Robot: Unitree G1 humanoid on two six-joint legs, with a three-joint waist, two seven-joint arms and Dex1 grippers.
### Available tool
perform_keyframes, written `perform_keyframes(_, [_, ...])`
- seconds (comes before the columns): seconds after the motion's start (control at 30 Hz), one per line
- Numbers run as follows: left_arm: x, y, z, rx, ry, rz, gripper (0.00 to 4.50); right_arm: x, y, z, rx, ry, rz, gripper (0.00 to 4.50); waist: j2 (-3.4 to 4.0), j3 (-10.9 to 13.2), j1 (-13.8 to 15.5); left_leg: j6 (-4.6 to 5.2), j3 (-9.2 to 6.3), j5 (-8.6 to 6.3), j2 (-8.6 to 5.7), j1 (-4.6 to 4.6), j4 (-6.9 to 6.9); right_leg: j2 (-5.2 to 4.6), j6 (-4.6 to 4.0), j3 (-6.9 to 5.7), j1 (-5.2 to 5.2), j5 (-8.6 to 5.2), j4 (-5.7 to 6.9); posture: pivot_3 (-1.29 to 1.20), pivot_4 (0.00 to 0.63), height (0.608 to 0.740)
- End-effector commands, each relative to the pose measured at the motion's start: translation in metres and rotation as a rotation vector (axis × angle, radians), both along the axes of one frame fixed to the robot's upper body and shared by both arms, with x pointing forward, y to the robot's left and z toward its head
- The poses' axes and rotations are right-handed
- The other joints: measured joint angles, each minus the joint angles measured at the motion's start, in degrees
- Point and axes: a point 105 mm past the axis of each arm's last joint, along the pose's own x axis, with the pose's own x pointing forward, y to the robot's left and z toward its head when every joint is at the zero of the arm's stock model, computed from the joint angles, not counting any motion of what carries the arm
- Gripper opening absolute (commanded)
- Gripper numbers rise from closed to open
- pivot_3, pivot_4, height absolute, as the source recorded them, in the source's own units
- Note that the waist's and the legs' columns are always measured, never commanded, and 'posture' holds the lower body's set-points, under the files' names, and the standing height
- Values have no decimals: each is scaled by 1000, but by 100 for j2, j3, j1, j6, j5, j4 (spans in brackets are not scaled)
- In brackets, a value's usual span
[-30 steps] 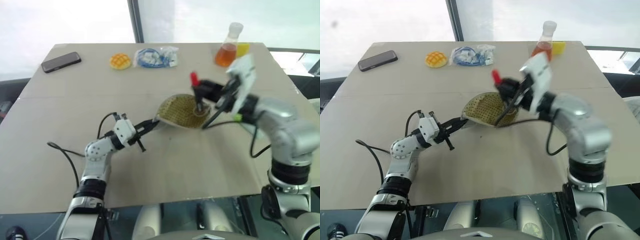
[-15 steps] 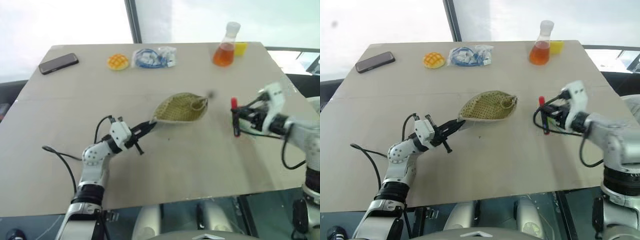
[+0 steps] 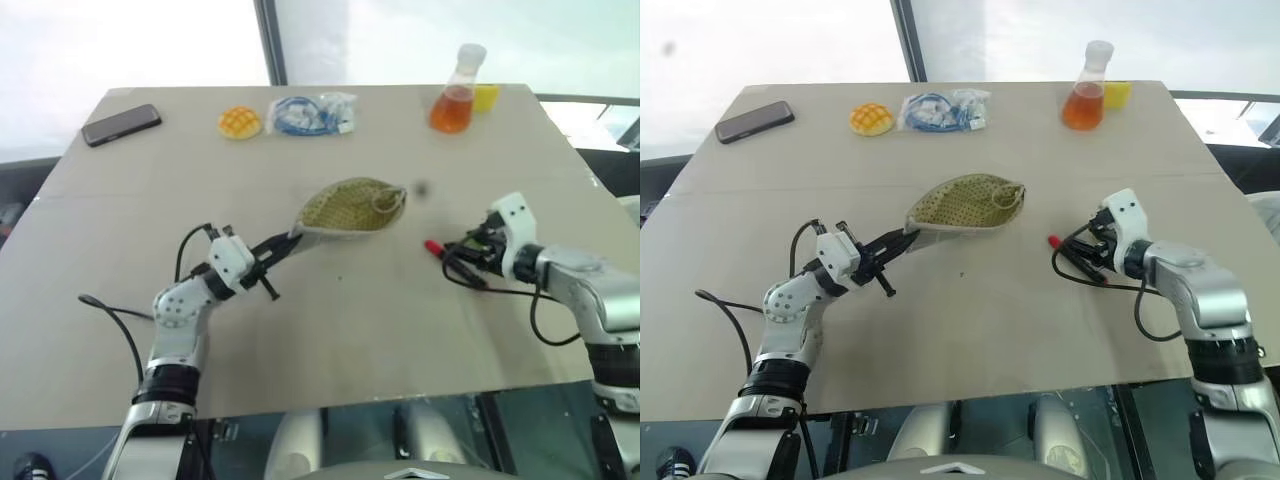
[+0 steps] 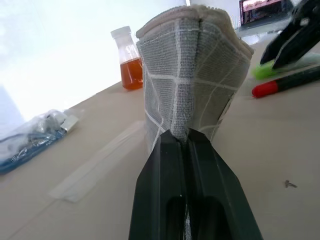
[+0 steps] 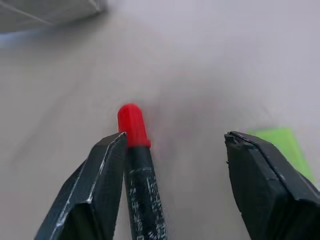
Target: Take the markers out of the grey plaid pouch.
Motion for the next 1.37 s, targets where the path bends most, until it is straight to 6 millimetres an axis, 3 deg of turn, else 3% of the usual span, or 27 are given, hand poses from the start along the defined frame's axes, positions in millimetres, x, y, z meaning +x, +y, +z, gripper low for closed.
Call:
perform_keyframes(0.03, [9, 56, 47, 162, -244, 211, 0, -29, 23, 35, 4, -160, 134, 3256, -5, 1, -11, 0, -2, 0, 7, -1, -1, 6, 0, -2, -1, 0, 0, 0, 150, 740])
perform_keyframes(0.2, [13, 83, 48, 342, -280, 275, 0, -47, 44, 30, -3, -159, 212, 3256, 0, 0, -2, -3, 16, -2, 18, 4, -6, 7, -14, 5, 0, -8, -8, 0, 150, 740])
perform_keyframes(0.4, [20, 73, 15, 434, -142, 168, 0, -50, 58, 19, 5, -134, 261, 3256, -6, 0, 55, -4, 14, -1, 19, 1, -1, 7, -18, 1, -1, -8, -7, 0, 150, 740])
perform_keyframes(0.5, [22, 75, 17, 400, -123, 171, 963, -51, 57, 16, 16, -126, 261, 3302, -8, 1, 42, -4, 16, -1, 20, -1, -2, 7, -19, 2, -3, -6, -7, 0, 150, 740])
perform_keyframes(0.63, [17, 76, 22, 258, -45, 134, 2701, -57, 52, 9, -3, -118, 265, 3302, -8, 1, 38, -3, 14, -1, 22, -2, -8, 10, -7, 1, -3, 0, -6, 0, 150, 740])
perform_keyframes(0.73, [-8, 61, 24, 69, 94, -26, 2701, -69, 47, 4, -10, -114, 268, 3302, -7, 1, -22, -5, 18, -3, 23, -2, -9, 6, -6, 7, -2, 1, -6, 0, 150, 740])
perform_keyframes(0.8, [-35, 36, 25, -35, 180, -132, 2701, -75, 41, -5, -37, -103, 240, 3302, -7, 1, -69, -11, 22, -7, 28, -2, -9, 5, -2, 17, -2, 4, -5, 0, 150, 740])
perform_keyframes(0.97, [-70, -3, 13, -198, 401, -159, 2701, -92, 14, -22, -73, -70, 142, 3302, -2, -5, 23, -14, 18, -12, 42, 14, 0, 14, -23, 9, 7, -8, 0, 0, 150, 740])
perform_keyframes(1.1, [-79, 3, 1, -219, 513, -65, 2741, -115, -11, -25, -107, -39, 65, 4435, -2, -6, 35, -36, 50, -25, 41, 16, 14, -5, -12, 11, 4, -14, -4, 0, 150, 740])
perform_keyframes(1.23, [-86, 16, -2, -184, 574, -10, 2741, -140, -38, -31, -179, 5, -29, 4435, -12, -13, 34, -41, 51, -28, 43, 16, 18, -6, 0, 10, 3, -22, -5, 0, 150, 740])
perform_keyframes(1.37, [-88, 19, -7, -146, 601, -10, 2741, -150, -44, -36, -193, 28, -37, 4435, -7, -16, 32, -42, 56, -29, 42, 16, 17, -12, 1, 11, 0, -23, -8, 0, 150, 740])
